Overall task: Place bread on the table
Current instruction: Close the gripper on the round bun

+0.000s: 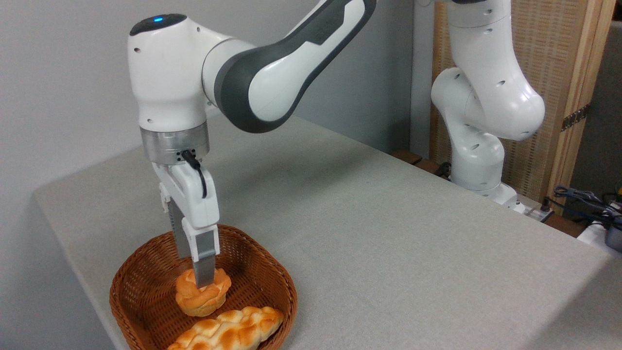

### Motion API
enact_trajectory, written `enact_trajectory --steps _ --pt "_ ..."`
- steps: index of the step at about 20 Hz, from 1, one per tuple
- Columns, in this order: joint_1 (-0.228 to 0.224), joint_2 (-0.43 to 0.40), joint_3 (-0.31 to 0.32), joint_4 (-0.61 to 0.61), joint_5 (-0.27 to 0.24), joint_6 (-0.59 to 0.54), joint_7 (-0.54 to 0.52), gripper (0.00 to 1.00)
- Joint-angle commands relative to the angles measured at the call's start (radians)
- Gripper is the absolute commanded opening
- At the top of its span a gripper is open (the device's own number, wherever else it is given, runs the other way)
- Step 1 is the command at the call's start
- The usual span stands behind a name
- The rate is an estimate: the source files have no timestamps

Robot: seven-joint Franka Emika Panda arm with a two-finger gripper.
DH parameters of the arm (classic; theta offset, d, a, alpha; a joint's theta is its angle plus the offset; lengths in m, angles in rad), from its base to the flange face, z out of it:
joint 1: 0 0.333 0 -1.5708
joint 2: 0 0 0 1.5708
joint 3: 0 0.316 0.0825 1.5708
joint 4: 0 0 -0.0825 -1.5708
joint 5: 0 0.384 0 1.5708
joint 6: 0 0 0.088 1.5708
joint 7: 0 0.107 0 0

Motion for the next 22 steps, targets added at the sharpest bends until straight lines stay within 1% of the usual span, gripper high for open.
enact_trajectory --steps 1,2,3,4,5,6,7,8,9,10,18,21,22 --pt "-0.010 0.007 -0.004 -0.025 0.036 0.038 -0.007 1.00" --pt "-0.010 0.007 -0.010 -0.031 0.072 0.038 -0.007 0.99" --pt "-0.010 0.008 -0.021 -0.044 0.095 0.039 -0.008 0.98" --pt "-0.010 0.010 -0.024 -0.051 0.106 0.049 -0.007 0.90" --pt "-0.010 0.014 -0.026 -0.059 0.106 0.062 -0.007 0.79" --pt "-0.010 0.014 -0.026 -0.062 0.105 0.068 -0.007 0.58" --pt "-0.010 0.013 -0.026 -0.064 0.105 0.069 -0.005 0.43" --pt "-0.010 0.014 -0.026 -0.064 0.105 0.069 -0.005 0.34" --pt "-0.010 0.014 -0.026 -0.064 0.105 0.069 -0.005 0.31" --pt "-0.010 0.014 -0.026 -0.064 0.105 0.069 -0.005 0.31" --pt "-0.010 0.013 -0.026 -0.062 0.105 0.069 -0.005 0.32" --pt "-0.008 0.004 -0.024 -0.051 0.088 0.069 -0.005 0.32" --pt "-0.008 -0.005 -0.021 -0.050 0.070 0.066 -0.005 0.32"
